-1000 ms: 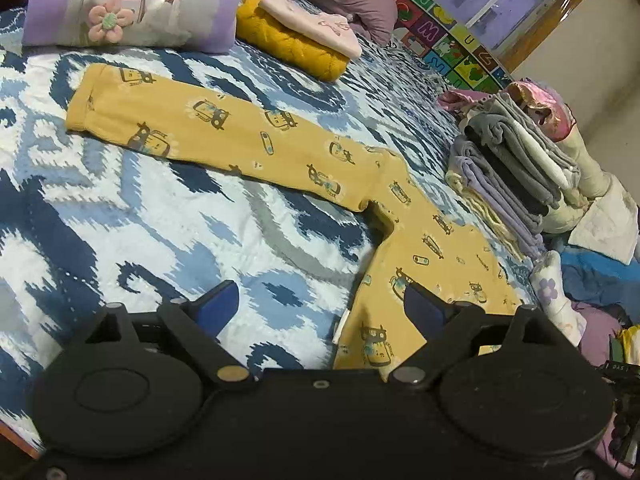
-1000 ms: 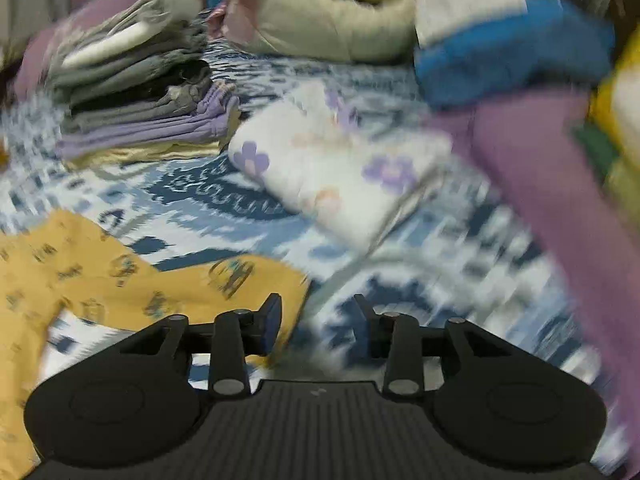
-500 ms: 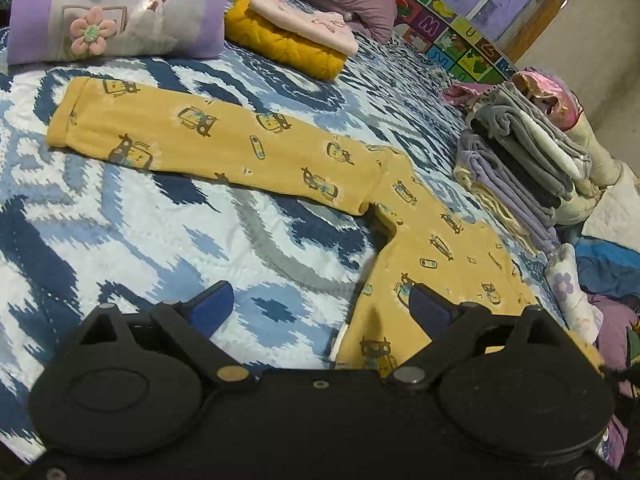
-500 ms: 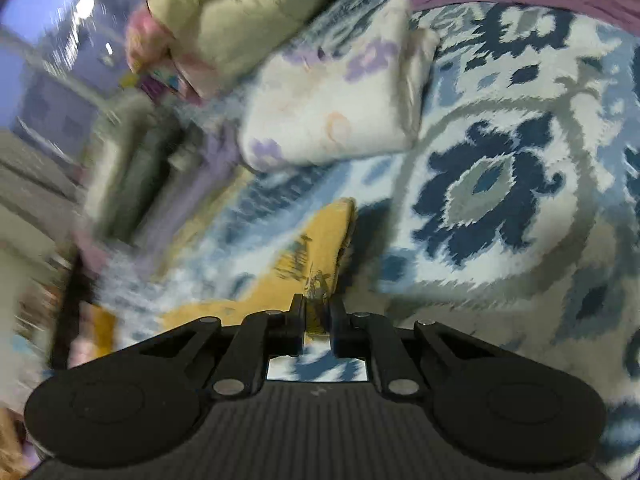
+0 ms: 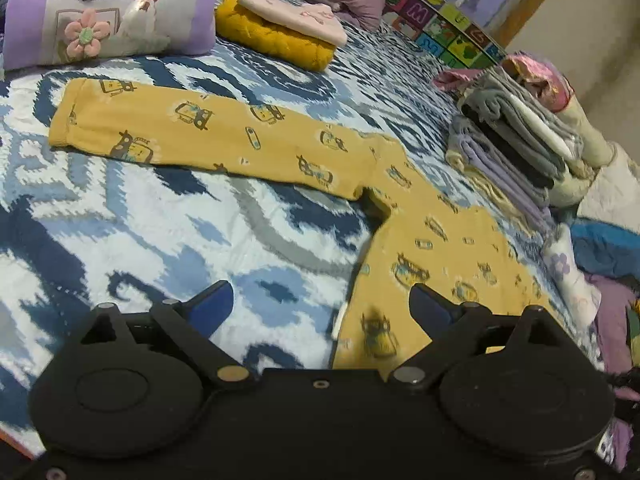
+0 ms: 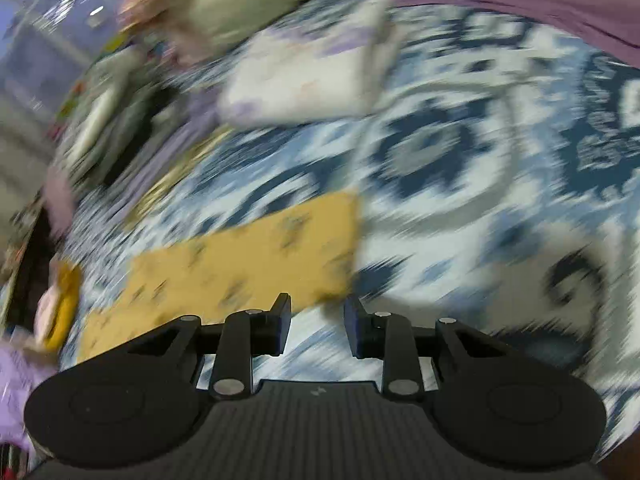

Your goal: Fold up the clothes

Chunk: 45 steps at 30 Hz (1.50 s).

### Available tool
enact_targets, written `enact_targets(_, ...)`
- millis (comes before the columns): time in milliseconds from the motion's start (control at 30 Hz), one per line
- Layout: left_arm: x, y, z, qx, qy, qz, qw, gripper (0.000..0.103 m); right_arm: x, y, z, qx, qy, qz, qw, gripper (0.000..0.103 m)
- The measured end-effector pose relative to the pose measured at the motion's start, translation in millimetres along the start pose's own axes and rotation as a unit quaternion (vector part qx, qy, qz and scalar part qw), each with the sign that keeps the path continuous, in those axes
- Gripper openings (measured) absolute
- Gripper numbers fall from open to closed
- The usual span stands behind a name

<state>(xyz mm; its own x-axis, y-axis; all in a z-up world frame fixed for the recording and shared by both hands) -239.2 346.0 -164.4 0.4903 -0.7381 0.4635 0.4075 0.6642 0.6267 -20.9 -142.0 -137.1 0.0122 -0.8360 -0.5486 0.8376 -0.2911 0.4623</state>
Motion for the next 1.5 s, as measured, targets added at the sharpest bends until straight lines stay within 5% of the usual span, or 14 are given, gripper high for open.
enact_targets(267, 4.1, -23.1, 19.6, -0.023, -0.017, -0.012, 0.9995, 0.094, -98.3, -88.9, -5.9, -0.070, 0.067, 0.130, 0.987, 0.043)
enact_targets(567, -1.6, -38.9, 31.5, -0.037, -0.029, 0.011, 0.9988, 0.071, -70.1, -138.2, -17.2, -0.091, 0.115, 0.015, 0.989, 0.043)
enact_targets(667, 1.0, -41.6, 28.7, -0.039, -0.028, 0.010, 0.9988, 0.051, -61.8, -146.4, -22.1, -0.089, 0.150, -0.047, 0.984, 0.044)
enact_targets(700, 1.2, -43.3, 26.8, -0.044, -0.031, 0.010, 0.9985, 0.037, -59.4, -149.4, -24.0, -0.089, 0.163, -0.067, 0.980, 0.043)
enact_targets(767, 2.7, -46.4, 23.8, -0.051, -0.033, 0.009, 0.9981, 0.029, -61.1, -154.0, -27.4, -0.083, 0.173, -0.074, 0.979, 0.039)
enact_targets(800, 3.9, -47.3, 23.4, -0.051, -0.031, 0.007, 0.9982, 0.009, -62.5, -156.2, -29.0, -0.080, 0.177, -0.075, 0.978, 0.031)
enact_targets(833, 4.2, -46.9, 25.3, -0.049, -0.030, 0.009, 0.9983, 0.002, -62.5, -157.5, -31.4, -0.080, 0.180, -0.079, 0.977, 0.010)
enact_targets(967, 3.0, -38.4, 52.2, -0.016, -0.047, 0.033, 0.9982, 0.002, -58.2, -151.4, -11.6, -0.048, 0.176, -0.081, 0.980, 0.009)
enact_targets(1033, -3.9, -44.0, 47.5, -0.034, -0.031, 0.036, 0.9983, 0.002, -56.8, -146.8, 3.0, -0.027, 0.174, -0.076, 0.981, 0.009)
enact_targets(1167, -17.2, -54.4, 33.7, -0.066, -0.015, 0.056, 0.9961, 0.002, -42.3, -152.7, -16.5, -0.078, 0.137, -0.071, 0.985, 0.009)
enact_targets(1500, -5.7, -45.4, 46.5, -0.043, 0.023, 0.002, 0.9988, 0.006, -35.6, -152.0, 0.3, -0.044, 0.126, -0.056, 0.989, 0.015)
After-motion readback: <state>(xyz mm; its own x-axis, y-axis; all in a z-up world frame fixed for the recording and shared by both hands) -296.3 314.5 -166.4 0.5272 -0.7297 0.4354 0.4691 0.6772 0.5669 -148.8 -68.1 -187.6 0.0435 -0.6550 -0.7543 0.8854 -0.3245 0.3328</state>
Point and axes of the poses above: each gripper's, at about its wrist camera, not at the fingertips, and z roughly against the way its jaws point, x to its right, y to its top, the point moved 3 cm from there along -z, roughly the way its jaws point, and after that the axes turned 2 degrees about x, right-handed, at the moved point
